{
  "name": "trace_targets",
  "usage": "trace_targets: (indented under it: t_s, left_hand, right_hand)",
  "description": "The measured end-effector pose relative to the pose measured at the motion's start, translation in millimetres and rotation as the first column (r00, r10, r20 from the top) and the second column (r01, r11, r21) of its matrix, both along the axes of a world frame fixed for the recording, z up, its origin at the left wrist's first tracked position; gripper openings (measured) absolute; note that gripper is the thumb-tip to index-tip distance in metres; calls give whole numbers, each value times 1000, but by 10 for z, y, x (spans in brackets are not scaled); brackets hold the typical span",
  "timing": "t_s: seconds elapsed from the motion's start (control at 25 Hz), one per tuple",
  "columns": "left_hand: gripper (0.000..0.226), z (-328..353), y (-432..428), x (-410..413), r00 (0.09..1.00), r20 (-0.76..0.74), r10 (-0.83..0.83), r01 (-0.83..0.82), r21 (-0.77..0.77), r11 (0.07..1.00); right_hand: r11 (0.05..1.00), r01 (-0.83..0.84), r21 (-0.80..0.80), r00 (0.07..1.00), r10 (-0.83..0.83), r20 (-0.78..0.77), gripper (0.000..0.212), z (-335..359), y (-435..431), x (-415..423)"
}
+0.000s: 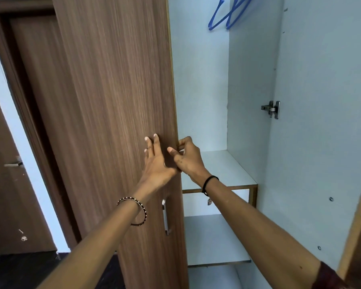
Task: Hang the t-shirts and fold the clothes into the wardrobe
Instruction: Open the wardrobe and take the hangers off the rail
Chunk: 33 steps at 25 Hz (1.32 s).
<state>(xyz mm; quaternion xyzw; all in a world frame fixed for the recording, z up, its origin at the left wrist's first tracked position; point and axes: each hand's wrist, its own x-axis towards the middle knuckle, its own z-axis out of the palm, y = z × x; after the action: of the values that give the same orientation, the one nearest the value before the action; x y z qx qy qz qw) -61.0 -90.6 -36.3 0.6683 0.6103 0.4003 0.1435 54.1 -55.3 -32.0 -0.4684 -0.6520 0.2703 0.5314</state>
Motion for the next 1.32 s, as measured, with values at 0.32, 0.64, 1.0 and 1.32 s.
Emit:
trace_targets:
  t_s: [0.32, 0.64, 1.0, 1.32]
  left_hand:
    - [107, -118, -576, -327, 997, 22, -77, 74, 120, 990]
    - [77, -215, -948, -686, 984, 113, -135, 100, 274, 956]
    - [96, -510, -1068, -1079, 948, 287, -140, -18, 487, 873]
    - [74, -408, -1393, -1697, 919, 355, -170, -84, 600, 796]
  right_hand:
    - [983, 164, 82, 983, -170, 74, 29, -50, -714, -425]
    - [942, 285, 178, 946, -306, 107, 25, -106, -1293, -965]
    - [922, 267, 281, 953, -296, 66, 26, -152, -1741, -1474]
    - [915, 188, 356, 982, -165, -94, 25, -219, -1923, -2113]
